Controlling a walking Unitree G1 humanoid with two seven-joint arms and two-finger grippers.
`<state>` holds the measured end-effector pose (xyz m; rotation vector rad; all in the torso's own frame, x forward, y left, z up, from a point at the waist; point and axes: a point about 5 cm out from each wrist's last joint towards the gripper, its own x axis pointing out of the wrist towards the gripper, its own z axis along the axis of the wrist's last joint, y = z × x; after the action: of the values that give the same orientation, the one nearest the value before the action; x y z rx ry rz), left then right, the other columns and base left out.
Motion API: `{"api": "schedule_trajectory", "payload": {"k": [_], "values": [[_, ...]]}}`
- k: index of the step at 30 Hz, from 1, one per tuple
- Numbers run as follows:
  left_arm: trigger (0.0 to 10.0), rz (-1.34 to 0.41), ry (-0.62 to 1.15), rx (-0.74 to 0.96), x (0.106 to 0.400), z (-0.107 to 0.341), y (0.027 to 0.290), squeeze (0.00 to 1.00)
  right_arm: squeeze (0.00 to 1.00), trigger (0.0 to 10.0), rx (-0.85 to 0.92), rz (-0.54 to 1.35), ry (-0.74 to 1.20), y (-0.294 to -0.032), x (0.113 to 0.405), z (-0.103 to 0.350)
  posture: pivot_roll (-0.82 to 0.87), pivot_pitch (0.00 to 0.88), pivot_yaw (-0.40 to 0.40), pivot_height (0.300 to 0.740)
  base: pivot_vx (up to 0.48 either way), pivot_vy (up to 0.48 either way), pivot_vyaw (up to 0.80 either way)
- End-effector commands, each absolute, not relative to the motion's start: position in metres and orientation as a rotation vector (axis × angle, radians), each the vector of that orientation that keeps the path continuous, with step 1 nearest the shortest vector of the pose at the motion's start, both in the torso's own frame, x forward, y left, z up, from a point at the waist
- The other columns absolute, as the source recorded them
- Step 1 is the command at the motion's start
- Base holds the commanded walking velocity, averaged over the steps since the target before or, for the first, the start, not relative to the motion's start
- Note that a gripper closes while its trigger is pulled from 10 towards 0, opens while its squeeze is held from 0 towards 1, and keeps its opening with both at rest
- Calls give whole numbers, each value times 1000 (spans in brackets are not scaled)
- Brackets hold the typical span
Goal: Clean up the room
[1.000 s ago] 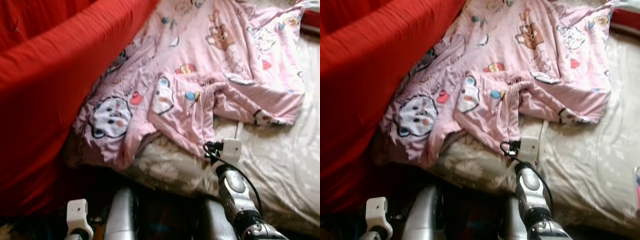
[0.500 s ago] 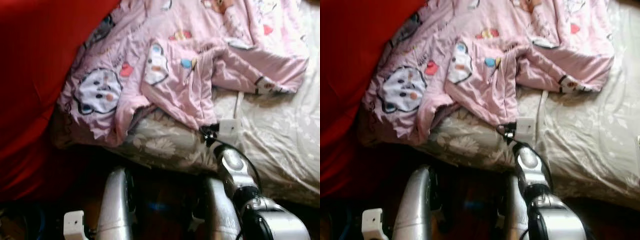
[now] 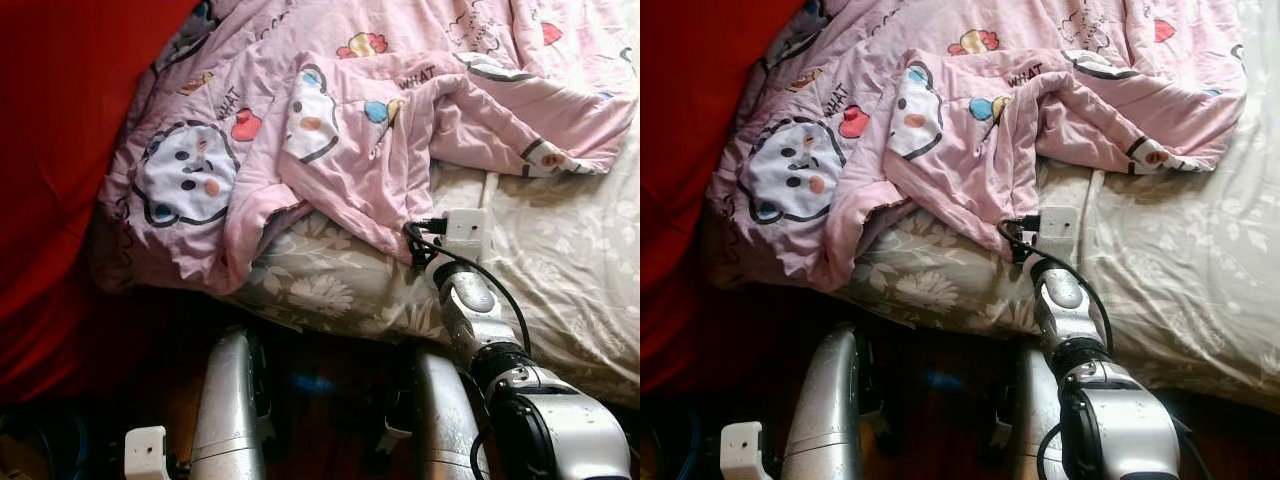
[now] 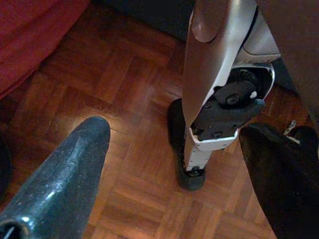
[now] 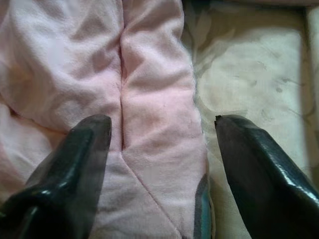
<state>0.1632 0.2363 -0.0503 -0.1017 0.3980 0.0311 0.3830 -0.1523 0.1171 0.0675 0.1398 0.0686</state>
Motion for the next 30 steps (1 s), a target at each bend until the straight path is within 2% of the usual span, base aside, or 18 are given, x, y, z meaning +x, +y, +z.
{"api": "schedule_trajectory", "payload": {"k": [1, 12, 13, 14, 15, 30], "values": [[10000, 5, 480, -118, 140, -63, 229, 0, 0, 10000, 52, 99, 264, -149, 376, 97, 206, 450, -22, 543, 0, 0, 0], [10000, -16, 477, -109, 139, -63, 229, 0, 0, 10000, 41, 141, 358, -141, 363, 74, 209, 456, -16, 543, 0, 0, 0], [10000, -17, 478, -109, 139, -63, 229, 0, 0, 9020, 44, 140, 362, -141, 362, 73, 209, 456, -16, 543, 0, 0, 0], [10000, -18, 478, -108, 139, -63, 229, 0, 0, 235, 47, 137, 362, -142, 362, 72, 209, 456, -15, 543, 0, 0, 0], [10000, -19, 478, -107, 139, -63, 229, 0, 0, 0, 51, 135, 360, -142, 362, 72, 209, 456, -15, 543, 0, 0, 0], [10000, -12, 488, -97, 149, -61, 230, 0, 0, 0, 69, 119, 339, -141, 362, 73, 206, 424, -12, 543, 0, 0, 0]]}}
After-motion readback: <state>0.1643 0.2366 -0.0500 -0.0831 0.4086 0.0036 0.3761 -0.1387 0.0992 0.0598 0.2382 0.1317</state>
